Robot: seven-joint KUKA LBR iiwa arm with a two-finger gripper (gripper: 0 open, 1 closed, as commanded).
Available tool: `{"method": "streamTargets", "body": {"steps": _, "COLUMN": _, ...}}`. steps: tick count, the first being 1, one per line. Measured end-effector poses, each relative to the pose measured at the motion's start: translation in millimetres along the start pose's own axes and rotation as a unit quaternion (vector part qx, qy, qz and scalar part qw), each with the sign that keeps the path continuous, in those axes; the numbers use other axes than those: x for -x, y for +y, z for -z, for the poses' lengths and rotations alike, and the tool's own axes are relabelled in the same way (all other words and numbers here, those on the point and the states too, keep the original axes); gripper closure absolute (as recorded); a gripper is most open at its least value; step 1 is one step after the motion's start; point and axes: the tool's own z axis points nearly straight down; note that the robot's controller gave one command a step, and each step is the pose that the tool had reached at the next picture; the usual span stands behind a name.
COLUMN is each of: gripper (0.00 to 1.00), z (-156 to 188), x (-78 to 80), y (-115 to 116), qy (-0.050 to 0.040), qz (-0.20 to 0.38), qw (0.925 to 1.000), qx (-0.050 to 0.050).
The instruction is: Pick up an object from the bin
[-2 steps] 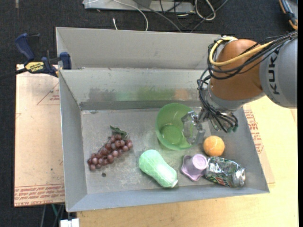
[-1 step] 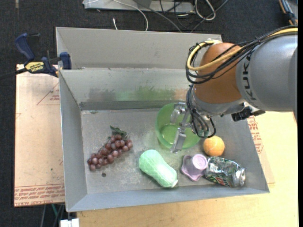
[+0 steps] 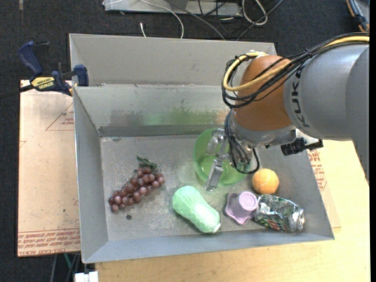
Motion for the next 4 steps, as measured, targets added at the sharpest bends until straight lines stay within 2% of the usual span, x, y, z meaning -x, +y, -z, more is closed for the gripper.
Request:
{"method": "streamTargets", "body": {"steps": 1, "gripper": 1.00, "z": -61, "x": 6.2, "y": 16, "qy": -0.0057, "qz": 0.063, "qw": 0.9980, "qx": 0.001}}
{"method": "streamTargets", "body": {"steps": 2, "gripper": 1.00, "z": -61, "x": 6.2, "y": 16, "qy": -0.0058, "qz": 0.063, "qw": 0.9980, "qx": 0.001}}
{"method": "streamTargets", "body": {"steps": 3, "gripper": 1.00, "z": 33, "x": 10.2, "y": 15, "qy": -0.0009, "qz": 0.064, "qw": 0.9980, "qx": 0.001}}
{"method": "streamTargets", "body": {"steps": 4, "gripper": 1.00, "z": 140, "x": 21.2, "y": 8, "qy": -0.0030, "qz": 0.054, "qw": 0.9985, "qx": 0.001}}
